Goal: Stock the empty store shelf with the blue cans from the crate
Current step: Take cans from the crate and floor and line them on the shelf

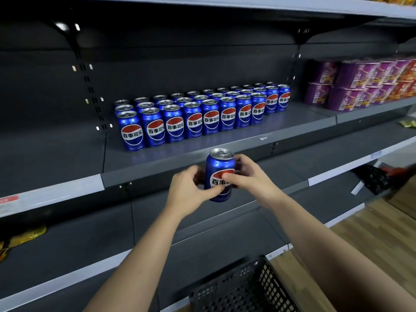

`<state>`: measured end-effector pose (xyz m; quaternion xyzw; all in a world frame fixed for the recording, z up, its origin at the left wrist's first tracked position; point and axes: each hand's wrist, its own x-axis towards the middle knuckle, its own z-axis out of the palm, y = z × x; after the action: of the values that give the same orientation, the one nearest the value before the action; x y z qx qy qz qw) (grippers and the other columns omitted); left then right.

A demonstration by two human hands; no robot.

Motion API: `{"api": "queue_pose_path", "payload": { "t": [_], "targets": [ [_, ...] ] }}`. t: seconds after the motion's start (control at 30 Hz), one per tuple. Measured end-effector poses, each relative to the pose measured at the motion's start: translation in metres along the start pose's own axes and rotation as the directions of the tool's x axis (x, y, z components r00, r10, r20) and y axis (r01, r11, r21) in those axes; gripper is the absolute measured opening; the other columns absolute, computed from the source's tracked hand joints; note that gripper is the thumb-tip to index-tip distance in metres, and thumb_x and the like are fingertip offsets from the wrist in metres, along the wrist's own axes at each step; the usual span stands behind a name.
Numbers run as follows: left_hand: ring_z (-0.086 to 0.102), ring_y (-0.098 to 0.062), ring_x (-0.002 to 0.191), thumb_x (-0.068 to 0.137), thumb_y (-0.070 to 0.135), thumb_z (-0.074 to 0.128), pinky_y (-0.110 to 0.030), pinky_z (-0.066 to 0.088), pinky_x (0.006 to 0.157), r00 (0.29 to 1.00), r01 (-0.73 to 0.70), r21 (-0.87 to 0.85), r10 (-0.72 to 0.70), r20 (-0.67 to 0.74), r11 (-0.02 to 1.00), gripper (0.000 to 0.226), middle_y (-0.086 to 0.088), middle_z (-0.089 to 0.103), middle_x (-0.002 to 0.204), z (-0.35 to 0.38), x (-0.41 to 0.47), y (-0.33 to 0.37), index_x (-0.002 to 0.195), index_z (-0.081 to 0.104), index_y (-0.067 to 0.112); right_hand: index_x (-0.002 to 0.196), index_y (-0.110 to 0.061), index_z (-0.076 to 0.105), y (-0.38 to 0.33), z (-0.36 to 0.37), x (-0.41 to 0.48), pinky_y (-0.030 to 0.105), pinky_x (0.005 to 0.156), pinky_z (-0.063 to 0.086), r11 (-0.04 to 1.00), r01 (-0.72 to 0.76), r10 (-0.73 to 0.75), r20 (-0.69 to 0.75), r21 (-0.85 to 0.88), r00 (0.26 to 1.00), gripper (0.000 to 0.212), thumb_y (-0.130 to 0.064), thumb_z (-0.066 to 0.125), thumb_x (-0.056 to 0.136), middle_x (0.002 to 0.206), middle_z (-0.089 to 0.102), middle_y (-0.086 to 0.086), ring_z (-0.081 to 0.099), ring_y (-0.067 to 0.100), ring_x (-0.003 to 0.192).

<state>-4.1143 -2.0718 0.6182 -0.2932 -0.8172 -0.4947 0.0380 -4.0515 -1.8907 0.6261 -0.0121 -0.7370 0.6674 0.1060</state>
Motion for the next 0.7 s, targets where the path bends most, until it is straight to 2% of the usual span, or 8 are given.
{"api": "queue_pose_path", "payload": {
  "t": [0.13,0.27,0.4,0.47,0.57,0.7],
  "targets": [
    [0.066,0.001,0.082,0.06,0.035,0.086,-0.029,0.055,0.08,1.0,0.005,-0.054,-0.004,0.015,0.999,0.044,0.012,0.072,0.089,0.032,0.022,0.009,0.098,0.069,0.02,0.114,-0.015,0.056,0.01,-0.041,0.019,0.039,0.093,0.054,0.999,0.006,-0.004,0.042,-0.054,0.999,0.062,-0.018,0.088,0.061,0.111,0.071,0.006,0.068,0.023,0.104],
    [0.065,0.003,0.086,0.063,0.037,0.084,-0.027,0.054,0.082,1.0,0.002,-0.017,-0.002,0.026,1.0,0.044,0.014,0.071,0.093,0.073,0.053,0.026,0.101,0.067,0.022,0.114,-0.012,0.056,0.016,-0.091,0.042,0.04,0.093,0.054,0.996,0.036,-0.033,0.04,-0.086,0.999,0.057,-0.006,0.087,0.066,0.109,0.071,0.007,0.068,0.025,0.102],
    [0.059,-0.003,0.096,0.064,0.057,0.072,-0.026,0.05,0.084,0.997,-0.027,0.22,0.009,0.08,0.975,0.056,0.012,0.066,0.109,0.113,0.091,0.045,0.109,0.061,0.026,0.116,-0.013,0.057,0.02,-0.145,0.062,0.04,0.093,0.054,0.992,0.053,-0.051,0.027,-0.115,0.998,0.059,-0.008,0.087,0.065,0.108,0.071,0.004,0.068,0.021,0.101],
    [0.056,-0.006,0.105,0.065,0.068,0.065,-0.031,0.047,0.091,0.994,-0.06,0.312,0.029,0.103,0.948,0.066,0.011,0.062,0.117,0.132,0.106,0.055,0.117,0.058,0.029,0.115,-0.016,0.057,0.021,-0.172,0.072,0.04,0.093,0.054,0.991,0.053,-0.051,0.017,-0.122,0.999,0.061,-0.012,0.088,0.062,0.109,0.071,0.003,0.068,0.019,0.1],
    [0.049,-0.012,0.121,0.071,0.073,0.057,-0.036,0.036,0.104,0.992,-0.105,0.524,0.054,0.112,0.845,0.077,0.008,0.052,0.134,0.157,0.12,0.062,0.132,0.047,0.027,0.112,-0.017,0.058,0.023,-0.211,0.087,0.041,0.093,0.054,0.993,0.042,-0.041,0.007,-0.111,0.999,0.063,-0.021,0.088,0.057,0.108,0.071,0.004,0.068,0.021,0.101],
    [0.039,-0.013,0.131,0.08,0.068,0.051,-0.034,0.024,0.109,0.998,-0.065,0.713,0.044,0.048,0.699,0.075,0.008,0.044,0.143,0.179,0.13,0.064,0.141,0.036,0.026,0.109,-0.02,0.057,0.023,-0.254,0.113,0.043,0.093,0.054,0.988,0.054,-0.058,-0.021,-0.144,0.998,0.066,-0.03,0.088,0.052,0.106,0.071,0.001,0.068,0.021,0.1]
  ]
}}
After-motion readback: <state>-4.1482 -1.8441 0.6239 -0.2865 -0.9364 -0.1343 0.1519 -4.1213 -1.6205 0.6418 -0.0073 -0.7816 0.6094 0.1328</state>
